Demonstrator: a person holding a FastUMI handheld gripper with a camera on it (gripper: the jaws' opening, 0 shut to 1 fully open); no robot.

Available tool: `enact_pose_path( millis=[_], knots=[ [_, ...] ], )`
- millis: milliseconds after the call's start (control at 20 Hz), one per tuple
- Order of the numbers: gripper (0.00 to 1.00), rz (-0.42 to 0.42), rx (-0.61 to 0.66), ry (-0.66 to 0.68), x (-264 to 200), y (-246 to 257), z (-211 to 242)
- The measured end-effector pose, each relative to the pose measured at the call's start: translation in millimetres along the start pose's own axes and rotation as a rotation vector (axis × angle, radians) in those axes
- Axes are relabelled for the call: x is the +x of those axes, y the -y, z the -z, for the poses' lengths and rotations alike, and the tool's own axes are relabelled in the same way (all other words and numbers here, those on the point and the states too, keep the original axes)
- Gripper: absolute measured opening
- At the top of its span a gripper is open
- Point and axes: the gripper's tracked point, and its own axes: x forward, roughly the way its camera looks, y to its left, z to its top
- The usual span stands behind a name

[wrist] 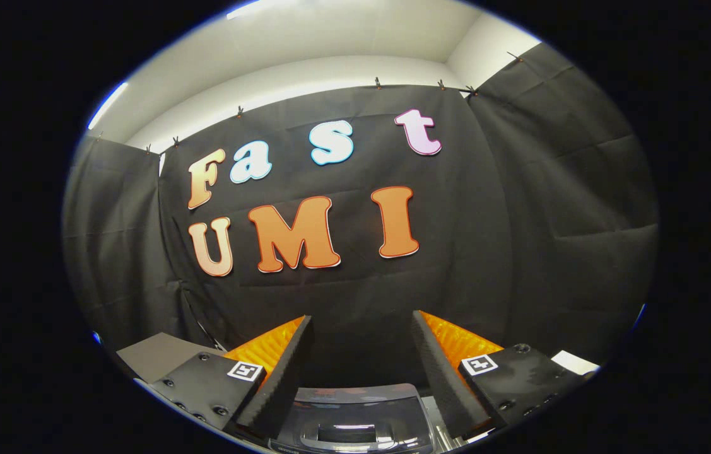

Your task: Put the clothes into the washing machine and then close the washing machine lid.

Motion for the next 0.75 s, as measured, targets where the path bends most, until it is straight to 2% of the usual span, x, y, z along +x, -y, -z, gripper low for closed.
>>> enact_pose_path(
  millis=[750],
  knots=[
    [0.99,-0.013,0.003,-0.014,-3.9,-13.2,7.0]
  ],
)
